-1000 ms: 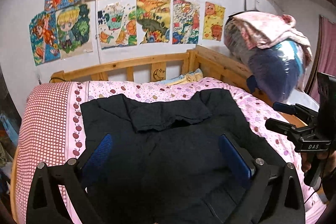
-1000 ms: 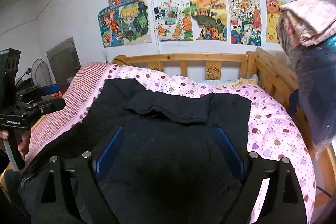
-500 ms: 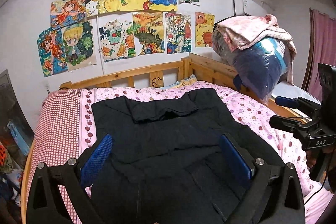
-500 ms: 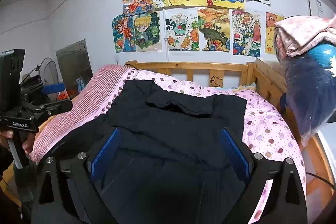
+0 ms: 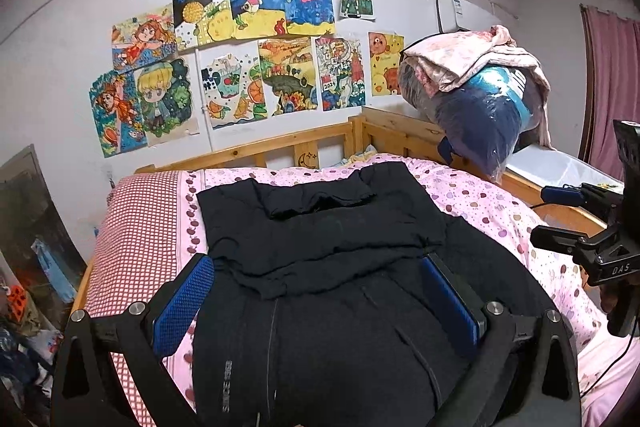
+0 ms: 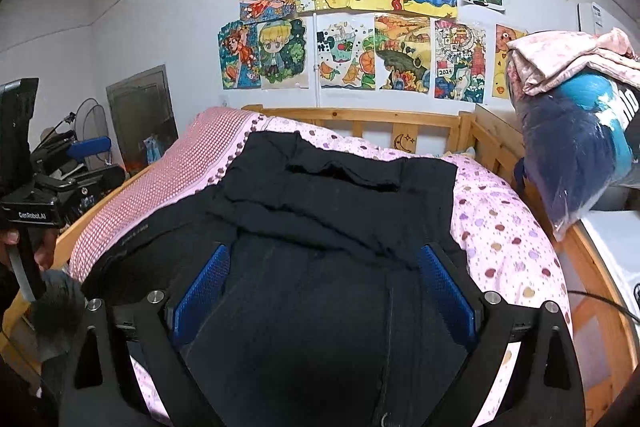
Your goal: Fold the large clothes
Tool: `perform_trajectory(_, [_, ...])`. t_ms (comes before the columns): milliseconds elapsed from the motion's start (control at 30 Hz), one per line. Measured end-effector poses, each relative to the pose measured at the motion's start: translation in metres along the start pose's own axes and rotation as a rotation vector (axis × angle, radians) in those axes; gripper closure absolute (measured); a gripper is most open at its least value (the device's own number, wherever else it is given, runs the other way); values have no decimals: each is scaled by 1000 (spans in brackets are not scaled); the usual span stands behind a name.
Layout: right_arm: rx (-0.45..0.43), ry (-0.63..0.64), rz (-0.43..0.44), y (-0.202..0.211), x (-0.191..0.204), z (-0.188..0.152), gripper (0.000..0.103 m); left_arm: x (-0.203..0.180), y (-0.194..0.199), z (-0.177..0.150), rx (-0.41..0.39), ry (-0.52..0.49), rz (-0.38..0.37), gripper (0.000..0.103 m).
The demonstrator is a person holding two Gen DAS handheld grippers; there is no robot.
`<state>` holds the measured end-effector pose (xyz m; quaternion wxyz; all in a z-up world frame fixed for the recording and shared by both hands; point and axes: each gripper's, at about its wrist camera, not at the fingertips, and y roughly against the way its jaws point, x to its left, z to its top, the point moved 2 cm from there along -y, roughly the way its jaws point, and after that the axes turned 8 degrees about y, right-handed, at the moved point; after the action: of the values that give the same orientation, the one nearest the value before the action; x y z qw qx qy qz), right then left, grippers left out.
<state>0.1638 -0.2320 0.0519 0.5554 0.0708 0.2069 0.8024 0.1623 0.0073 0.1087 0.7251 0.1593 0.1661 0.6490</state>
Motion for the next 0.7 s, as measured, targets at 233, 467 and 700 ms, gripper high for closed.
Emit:
perform_trajectory(233, [6, -2, -4, 15, 10, -17, 10, -3, 17, -19, -3, -21, 4, 0])
perform_trajectory(467, [51, 15, -43, 18, 21, -35, 10, 0, 23, -38, 3, -26, 20, 0])
perform_trajectory(700, [128, 26, -102, 19, 26, -54, 10, 9, 26, -62, 25, 4, 46, 0])
